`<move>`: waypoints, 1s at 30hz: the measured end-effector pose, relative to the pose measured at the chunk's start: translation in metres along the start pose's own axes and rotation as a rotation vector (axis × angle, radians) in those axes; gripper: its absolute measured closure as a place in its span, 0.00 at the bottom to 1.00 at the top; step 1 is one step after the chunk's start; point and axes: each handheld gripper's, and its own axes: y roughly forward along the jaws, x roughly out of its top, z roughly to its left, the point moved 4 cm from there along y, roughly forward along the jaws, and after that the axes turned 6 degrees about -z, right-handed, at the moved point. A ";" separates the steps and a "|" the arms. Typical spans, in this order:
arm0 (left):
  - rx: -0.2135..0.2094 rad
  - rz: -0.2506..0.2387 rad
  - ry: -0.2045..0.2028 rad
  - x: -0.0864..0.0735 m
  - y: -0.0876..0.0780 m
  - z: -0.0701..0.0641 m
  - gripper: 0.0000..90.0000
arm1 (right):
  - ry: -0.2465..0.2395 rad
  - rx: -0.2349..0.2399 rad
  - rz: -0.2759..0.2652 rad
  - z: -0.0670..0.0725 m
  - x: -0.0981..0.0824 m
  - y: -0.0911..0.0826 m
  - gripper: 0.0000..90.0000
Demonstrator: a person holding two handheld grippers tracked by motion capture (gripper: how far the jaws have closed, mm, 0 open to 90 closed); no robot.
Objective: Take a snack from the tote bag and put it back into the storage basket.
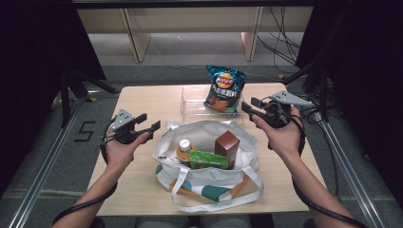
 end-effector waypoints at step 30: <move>0.020 -0.013 -0.014 0.005 -0.004 -0.001 0.37 | -0.004 0.131 0.038 0.052 -0.028 -0.014 0.47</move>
